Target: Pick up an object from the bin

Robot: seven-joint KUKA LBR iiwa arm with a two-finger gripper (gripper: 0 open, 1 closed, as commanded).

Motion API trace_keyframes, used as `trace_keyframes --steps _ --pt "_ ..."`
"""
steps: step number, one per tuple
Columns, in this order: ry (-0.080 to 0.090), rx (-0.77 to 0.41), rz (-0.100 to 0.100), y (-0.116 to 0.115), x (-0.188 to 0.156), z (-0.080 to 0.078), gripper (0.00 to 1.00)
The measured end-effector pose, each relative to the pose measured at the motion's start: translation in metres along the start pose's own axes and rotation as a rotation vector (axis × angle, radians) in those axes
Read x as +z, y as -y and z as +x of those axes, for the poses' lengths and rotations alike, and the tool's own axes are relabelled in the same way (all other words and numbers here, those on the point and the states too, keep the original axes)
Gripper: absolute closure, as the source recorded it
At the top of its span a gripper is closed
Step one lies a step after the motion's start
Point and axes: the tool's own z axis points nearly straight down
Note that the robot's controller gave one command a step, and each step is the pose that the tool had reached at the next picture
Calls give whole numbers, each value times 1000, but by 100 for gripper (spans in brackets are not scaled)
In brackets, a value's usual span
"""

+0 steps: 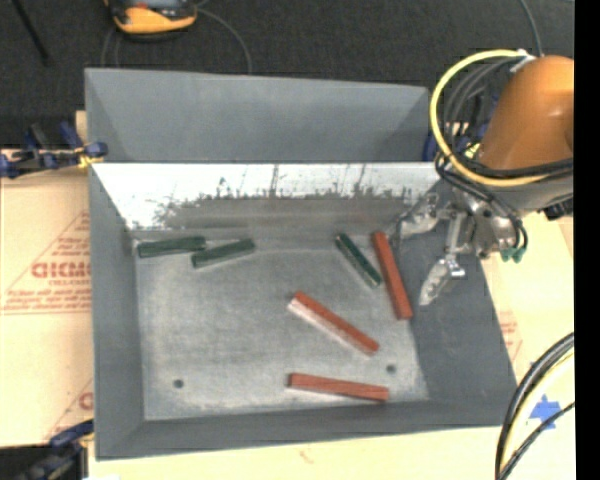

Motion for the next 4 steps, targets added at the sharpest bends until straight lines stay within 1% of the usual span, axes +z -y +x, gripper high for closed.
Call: trace_keyframes --steps 1,2,3,4 --pt "30 -123 9 -14 13 -4 0" --pt "20 -338 9 -11 83 8 0" --pt "18 -27 2 -8 133 20 100" --pt "10 -19 6 -6 137 24 0"
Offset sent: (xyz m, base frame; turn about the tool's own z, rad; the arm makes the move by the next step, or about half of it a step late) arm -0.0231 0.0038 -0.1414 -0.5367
